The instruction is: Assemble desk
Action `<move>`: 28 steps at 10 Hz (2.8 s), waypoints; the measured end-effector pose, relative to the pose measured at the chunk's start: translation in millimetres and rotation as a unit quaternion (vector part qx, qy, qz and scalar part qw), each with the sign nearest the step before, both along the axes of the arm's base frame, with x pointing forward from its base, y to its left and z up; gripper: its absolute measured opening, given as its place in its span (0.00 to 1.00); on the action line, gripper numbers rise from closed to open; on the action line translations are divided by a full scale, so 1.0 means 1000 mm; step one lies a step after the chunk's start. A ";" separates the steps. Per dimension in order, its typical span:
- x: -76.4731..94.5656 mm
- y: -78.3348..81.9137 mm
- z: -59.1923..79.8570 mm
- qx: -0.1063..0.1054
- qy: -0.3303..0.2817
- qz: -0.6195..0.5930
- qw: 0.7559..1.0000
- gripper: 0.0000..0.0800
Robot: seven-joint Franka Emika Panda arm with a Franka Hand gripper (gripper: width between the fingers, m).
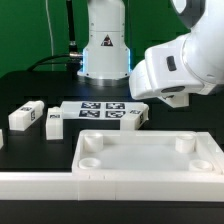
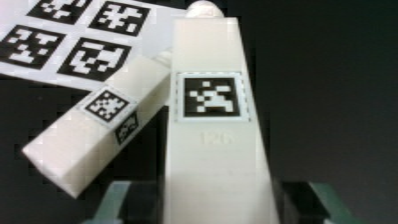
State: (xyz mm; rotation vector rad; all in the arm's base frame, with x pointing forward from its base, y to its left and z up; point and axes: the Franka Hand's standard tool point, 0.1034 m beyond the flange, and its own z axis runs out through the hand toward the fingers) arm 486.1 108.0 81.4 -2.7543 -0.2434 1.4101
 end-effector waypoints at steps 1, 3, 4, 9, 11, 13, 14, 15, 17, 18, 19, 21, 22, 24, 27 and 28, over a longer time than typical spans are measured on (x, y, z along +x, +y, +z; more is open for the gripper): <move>0.000 0.000 -0.001 0.000 0.000 0.000 1.000 0.36; 0.016 0.001 0.000 0.010 -0.071 -0.004 0.997 0.36; 0.019 -0.004 0.012 0.013 -0.087 -0.006 0.996 0.36; 0.054 -0.014 0.063 0.021 -0.236 -0.024 0.971 0.36; 0.060 -0.014 0.062 0.025 -0.296 -0.027 0.954 0.36; 0.062 -0.014 0.064 0.029 -0.347 -0.029 0.937 0.36; 0.076 -0.017 0.070 0.042 -0.377 -0.032 0.925 0.36; 0.090 -0.021 0.077 0.044 -0.412 -0.039 0.909 0.36; 0.105 -0.019 0.098 0.047 -0.467 -0.041 0.882 0.36; 0.104 -0.018 0.102 0.049 -0.489 -0.040 0.870 0.36; 0.108 -0.020 0.099 0.051 -0.528 -0.042 0.847 0.36; 0.115 -0.021 0.097 0.055 -0.595 -0.044 0.800 0.36; 0.123 -0.022 0.095 0.059 -0.620 -0.040 0.781 0.36; 0.133 -0.021 0.094 0.061 -0.622 -0.038 0.780 0.36; 0.131 -0.021 0.090 0.062 -0.620 -0.034 0.781 0.36; 0.133 -0.021 0.083 0.065 -0.620 -0.025 0.782 0.36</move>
Offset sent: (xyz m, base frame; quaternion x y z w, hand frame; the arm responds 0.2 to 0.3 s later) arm 0.0163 -0.0098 0.0245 0.0212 0.1171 -0.0213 0.9927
